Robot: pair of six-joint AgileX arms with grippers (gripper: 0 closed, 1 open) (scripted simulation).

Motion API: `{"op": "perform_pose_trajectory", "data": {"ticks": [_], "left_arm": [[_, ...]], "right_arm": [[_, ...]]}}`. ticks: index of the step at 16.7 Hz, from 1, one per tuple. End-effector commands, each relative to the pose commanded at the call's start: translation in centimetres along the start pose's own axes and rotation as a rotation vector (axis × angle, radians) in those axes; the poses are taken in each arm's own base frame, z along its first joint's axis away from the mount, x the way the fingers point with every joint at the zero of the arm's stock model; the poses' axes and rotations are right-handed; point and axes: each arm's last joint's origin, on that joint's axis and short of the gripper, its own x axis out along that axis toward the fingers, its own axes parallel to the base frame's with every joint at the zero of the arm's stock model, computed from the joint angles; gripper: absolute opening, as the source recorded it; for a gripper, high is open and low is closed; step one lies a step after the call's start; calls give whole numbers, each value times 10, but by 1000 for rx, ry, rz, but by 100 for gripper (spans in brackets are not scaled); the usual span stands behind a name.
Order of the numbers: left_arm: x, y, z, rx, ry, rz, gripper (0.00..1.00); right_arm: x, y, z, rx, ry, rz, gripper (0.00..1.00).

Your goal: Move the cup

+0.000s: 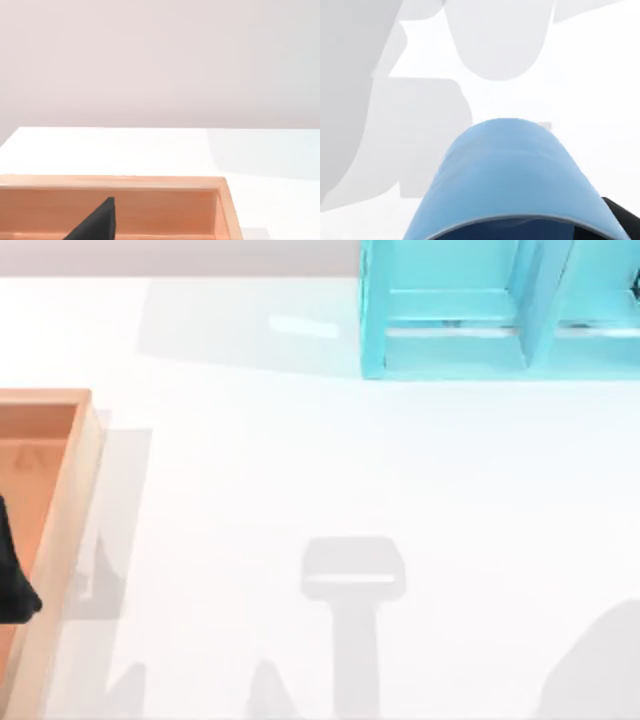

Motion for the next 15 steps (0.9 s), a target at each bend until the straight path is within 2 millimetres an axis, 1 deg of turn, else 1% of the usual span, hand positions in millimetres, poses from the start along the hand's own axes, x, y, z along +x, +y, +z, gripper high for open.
{"op": "perform_pose_trajectory", "data": {"ticks": [3, 5, 8, 10, 14, 15], "left_arm": [[0, 0, 0, 0, 0, 0, 100], [0, 0, 0, 0, 0, 0, 100], [0, 0, 0, 0, 0, 0, 100], [0, 0, 0, 0, 0, 0, 100], [0, 0, 0, 0, 0, 0, 100], [0, 0, 0, 0, 0, 0, 100]], "right_arm": [[7, 2, 1, -3, 6, 2, 0], [21, 3, 1, 1, 4, 2, 0], [49, 6, 2, 1, -7, -6, 0], [62, 8, 0, 0, -1, -1, 0], [64, 9, 0, 0, 0, 0, 0], [64, 9, 0, 0, 0, 0, 8]]}}
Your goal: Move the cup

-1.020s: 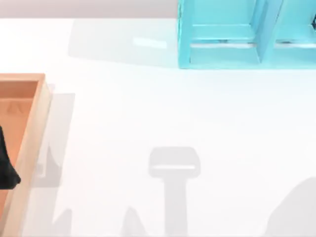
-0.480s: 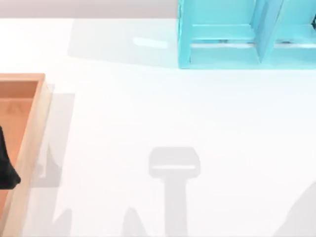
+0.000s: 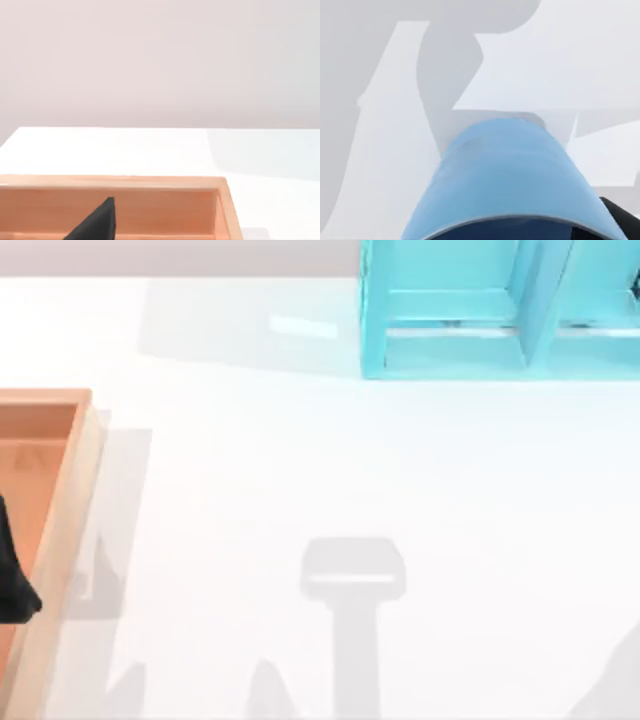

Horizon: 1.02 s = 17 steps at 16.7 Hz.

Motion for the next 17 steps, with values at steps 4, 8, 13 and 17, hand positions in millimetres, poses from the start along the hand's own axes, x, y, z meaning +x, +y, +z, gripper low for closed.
{"op": "perform_pose_trajectory", "data": {"ticks": [4, 8, 13, 17], "left_arm": [[0, 0, 0, 0, 0, 0, 100], [0, 0, 0, 0, 0, 0, 100], [0, 0, 0, 0, 0, 0, 100], [0, 0, 0, 0, 0, 0, 100]], "right_arm": [[0, 0, 0, 0, 0, 0, 38], [0, 0, 0, 0, 0, 0, 68], [0, 0, 0, 0, 0, 0, 100], [0, 0, 0, 0, 0, 0, 100]]}}
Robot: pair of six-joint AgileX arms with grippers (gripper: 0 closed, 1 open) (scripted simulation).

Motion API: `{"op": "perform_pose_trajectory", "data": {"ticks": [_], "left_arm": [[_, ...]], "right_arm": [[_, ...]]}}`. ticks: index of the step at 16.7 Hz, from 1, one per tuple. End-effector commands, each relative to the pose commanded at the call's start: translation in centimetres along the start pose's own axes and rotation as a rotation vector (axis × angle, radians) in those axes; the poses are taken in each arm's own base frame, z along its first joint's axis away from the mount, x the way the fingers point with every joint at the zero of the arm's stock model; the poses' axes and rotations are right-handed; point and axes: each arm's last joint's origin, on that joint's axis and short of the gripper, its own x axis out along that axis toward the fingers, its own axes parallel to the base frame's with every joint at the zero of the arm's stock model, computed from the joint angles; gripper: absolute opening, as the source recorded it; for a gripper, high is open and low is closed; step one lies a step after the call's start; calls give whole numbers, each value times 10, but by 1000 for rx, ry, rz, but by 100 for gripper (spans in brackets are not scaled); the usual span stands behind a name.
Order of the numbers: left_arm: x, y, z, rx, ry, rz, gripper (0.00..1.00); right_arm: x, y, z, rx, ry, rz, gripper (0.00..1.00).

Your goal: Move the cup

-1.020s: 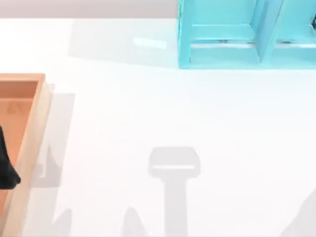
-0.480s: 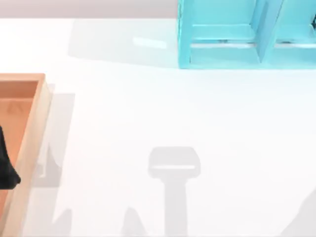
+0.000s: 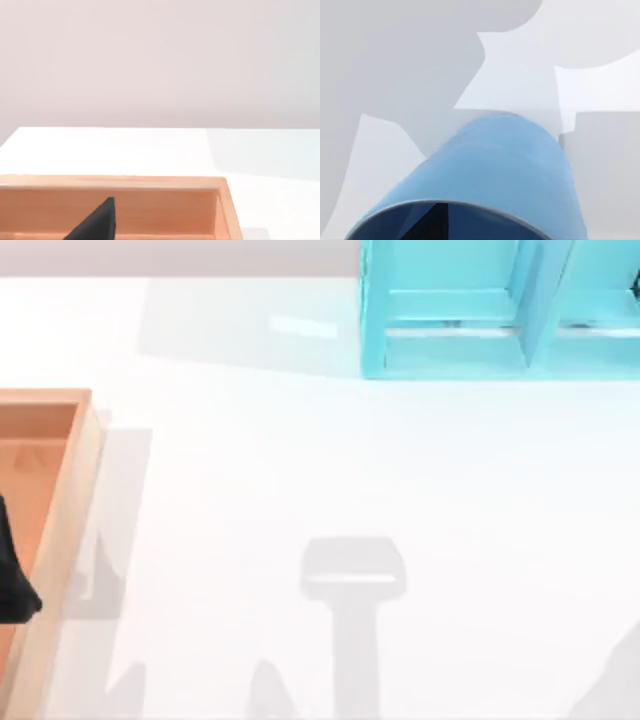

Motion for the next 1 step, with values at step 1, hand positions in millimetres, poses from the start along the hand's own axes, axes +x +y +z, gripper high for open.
{"op": "perform_pose_trajectory", "data": {"ticks": [1], "left_arm": [[0, 0, 0, 0, 0, 0, 100]], "right_arm": [[0, 0, 0, 0, 0, 0, 100]]}}
